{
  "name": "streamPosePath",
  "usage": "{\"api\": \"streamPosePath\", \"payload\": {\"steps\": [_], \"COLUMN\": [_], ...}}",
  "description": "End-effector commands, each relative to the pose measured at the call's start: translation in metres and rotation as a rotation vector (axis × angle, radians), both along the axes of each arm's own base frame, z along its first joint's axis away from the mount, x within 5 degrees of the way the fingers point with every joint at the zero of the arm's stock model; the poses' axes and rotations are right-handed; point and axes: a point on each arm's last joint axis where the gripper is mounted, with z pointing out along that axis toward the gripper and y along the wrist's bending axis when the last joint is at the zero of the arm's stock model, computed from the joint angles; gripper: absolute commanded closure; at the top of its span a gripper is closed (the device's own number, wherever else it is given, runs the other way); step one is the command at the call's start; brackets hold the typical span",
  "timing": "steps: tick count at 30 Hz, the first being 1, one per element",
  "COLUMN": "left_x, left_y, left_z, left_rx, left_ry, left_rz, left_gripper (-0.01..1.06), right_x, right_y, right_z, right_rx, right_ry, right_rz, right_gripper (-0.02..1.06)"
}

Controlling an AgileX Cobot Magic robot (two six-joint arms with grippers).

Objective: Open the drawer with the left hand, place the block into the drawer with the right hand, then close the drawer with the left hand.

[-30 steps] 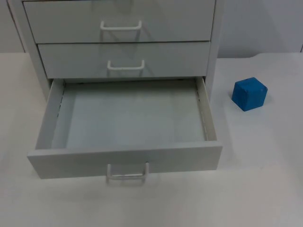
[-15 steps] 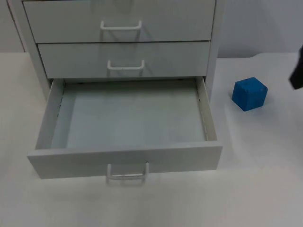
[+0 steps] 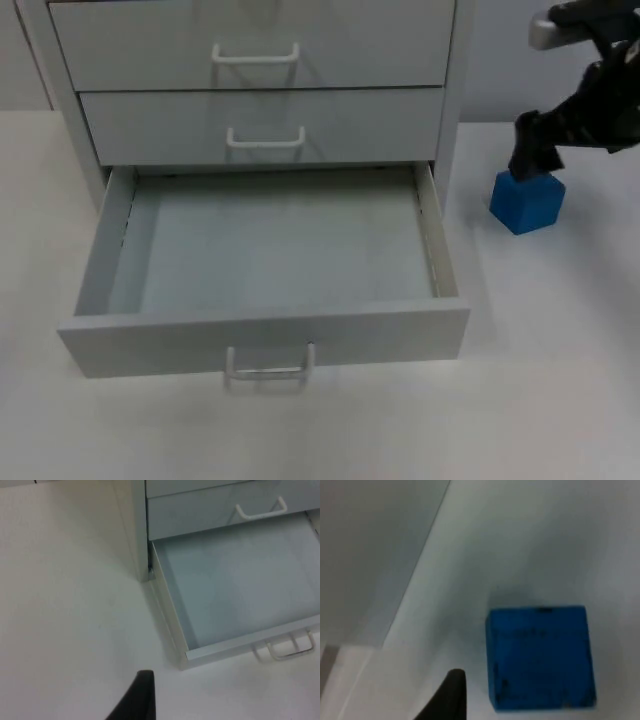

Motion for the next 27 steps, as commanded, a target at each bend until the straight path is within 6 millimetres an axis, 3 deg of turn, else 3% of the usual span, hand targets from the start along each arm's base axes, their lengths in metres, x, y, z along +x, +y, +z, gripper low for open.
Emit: {"api": "streamPosePath", "payload": {"steps": [1,8,11,13,16,17,20,22,27], "left_x": [-0.001,-0.001,-0.001,-0.001,-0.001,-0.001,-0.001,-0.001,-0.001], "left_y": [0.0,0.0,0.0,0.0,0.0,0.0,0.001,0.001,0.002], "left_z": [0.001,0.001,0.001,0.001,0.001,0.001,0.001,0.001,0.001], "left_rx": [-0.002,-0.002,-0.002,-0.002,-0.002,-0.002,0.005,0.012,0.016], "left_ry": [-0.006,-0.006,-0.006,-0.006,-0.006,-0.006,-0.006,-0.005,-0.005], "left_rz": [0.003,0.003,0.003,0.003,0.003,0.003,0.005,0.006,0.007], "left_gripper": [0.0,0.0,0.0,0.0,0.0,0.0,0.0,0.0,0.0], "right_x": [0.01,0.019,0.021,0.021,0.021,0.021,0.02,0.019,-0.003], "right_y": [0.006,0.009,0.009,0.009,0.01,0.01,0.009,0.009,0.004], "right_z": [-0.006,-0.035,-0.039,-0.04,-0.04,-0.04,-0.03,-0.024,0.026], "right_rx": [0.02,0.034,0.034,0.034,0.037,0.037,0.039,0.039,0.024], "right_ry": [-0.007,0.026,0.024,0.024,0.017,0.017,0.011,0.014,0.055], "right_rz": [-0.003,-0.018,-0.019,-0.019,-0.02,-0.02,-0.019,-0.018,-0.006], "right_gripper": [0.0,0.0,0.06,0.21,0.59,0.59,1.02,1.04,1.05]}}
